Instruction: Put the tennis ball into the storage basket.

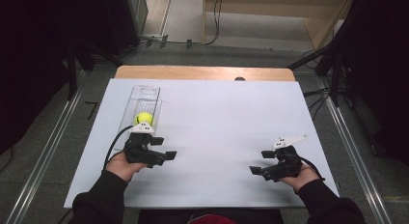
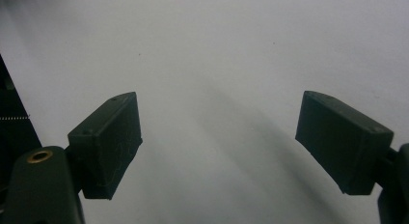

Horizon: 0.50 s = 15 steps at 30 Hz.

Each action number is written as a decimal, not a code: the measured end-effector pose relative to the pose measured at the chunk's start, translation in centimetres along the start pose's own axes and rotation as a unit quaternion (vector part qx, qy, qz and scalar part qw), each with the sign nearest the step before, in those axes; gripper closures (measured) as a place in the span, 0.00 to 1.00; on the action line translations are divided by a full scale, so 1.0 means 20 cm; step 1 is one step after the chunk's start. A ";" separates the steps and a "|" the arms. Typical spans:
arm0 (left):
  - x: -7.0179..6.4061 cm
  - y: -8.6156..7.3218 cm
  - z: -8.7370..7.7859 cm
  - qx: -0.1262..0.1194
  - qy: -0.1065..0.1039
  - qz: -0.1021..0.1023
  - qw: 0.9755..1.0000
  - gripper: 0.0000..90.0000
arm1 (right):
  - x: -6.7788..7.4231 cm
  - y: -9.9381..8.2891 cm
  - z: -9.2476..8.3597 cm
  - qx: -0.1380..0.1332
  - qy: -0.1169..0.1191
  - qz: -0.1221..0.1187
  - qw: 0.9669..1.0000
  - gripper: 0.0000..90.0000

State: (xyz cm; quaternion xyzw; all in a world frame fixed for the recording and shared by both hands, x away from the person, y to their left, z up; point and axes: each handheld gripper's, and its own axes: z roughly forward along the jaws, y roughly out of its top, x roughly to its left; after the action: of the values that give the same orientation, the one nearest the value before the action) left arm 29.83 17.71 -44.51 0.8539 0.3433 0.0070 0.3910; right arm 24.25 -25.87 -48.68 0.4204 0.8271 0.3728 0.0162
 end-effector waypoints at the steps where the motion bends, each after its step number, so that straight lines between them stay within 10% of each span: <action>1: 0.00 -0.01 0.00 0.003 0.000 0.003 1.000 0.24 | 0.00 0.00 0.00 0.000 0.000 0.000 1.000 0.16; 15: -0.01 -0.08 -0.02 0.005 -0.003 0.014 1.000 0.24 | 0.00 0.00 0.00 -0.001 -0.002 0.001 1.000 0.16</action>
State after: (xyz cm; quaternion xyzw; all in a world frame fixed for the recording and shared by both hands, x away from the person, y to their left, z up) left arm 28.71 18.67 -45.22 0.8604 0.3303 0.0083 0.3880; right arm 24.27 -25.88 -48.71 0.4217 0.8264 0.3727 0.0174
